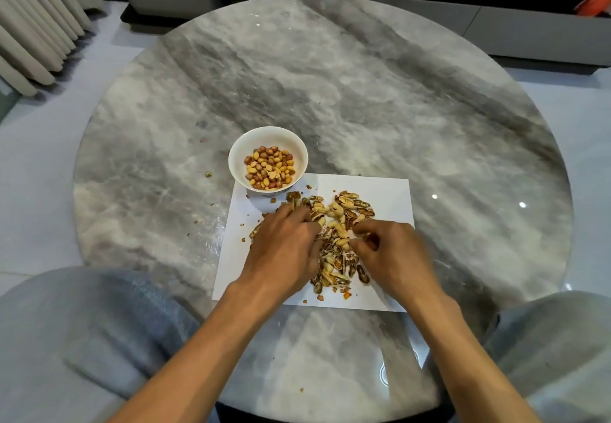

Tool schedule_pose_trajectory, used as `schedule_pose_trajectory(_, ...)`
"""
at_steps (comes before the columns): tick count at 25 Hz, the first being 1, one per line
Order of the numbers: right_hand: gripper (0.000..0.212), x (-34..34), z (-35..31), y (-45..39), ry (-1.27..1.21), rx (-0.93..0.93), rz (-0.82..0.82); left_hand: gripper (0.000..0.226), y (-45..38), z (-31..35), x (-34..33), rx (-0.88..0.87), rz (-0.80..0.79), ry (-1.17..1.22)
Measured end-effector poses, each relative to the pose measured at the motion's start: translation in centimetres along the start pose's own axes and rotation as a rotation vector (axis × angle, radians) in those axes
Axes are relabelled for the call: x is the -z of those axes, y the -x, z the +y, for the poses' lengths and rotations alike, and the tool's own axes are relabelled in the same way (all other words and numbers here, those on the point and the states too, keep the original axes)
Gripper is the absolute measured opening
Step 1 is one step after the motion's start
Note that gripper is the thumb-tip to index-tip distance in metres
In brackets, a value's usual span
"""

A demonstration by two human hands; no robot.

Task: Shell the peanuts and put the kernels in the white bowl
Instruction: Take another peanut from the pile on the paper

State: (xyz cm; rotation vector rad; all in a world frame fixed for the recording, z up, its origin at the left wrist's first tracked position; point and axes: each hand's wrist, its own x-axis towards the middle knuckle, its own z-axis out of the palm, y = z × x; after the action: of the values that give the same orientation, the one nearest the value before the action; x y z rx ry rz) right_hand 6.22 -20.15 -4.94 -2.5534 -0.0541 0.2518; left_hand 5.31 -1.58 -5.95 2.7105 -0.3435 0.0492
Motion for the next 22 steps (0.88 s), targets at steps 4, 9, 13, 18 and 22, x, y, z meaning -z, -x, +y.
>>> schedule_pose_trajectory(4,0.014,-0.5,-0.8,-0.6,-0.019,-0.017,0.081,0.015,-0.2,0.2,0.3,0.022,0.011,0.029)
schedule_pose_trajectory(9,0.016,-1.7,-1.4,-0.9,0.037,-0.076,0.04,0.016,-0.1,0.2,0.6,0.078,-0.05,0.095)
schedule_pose_trajectory(13,0.017,-1.9,-2.2,-1.2,0.046,-0.09,0.008,0.018,-0.3,0.3,0.4,0.113,-0.053,0.13)
schedule_pose_trajectory(18,0.013,-1.2,-1.3,0.0,-0.064,-0.018,-0.026,0.008,-0.4,-0.1,0.0,0.15,-0.012,0.167)
schedule_pose_trajectory(22,0.019,-0.9,-0.7,0.6,0.004,0.08,-0.109,0.007,-0.6,-0.5,-0.1,0.166,-0.01,0.231)
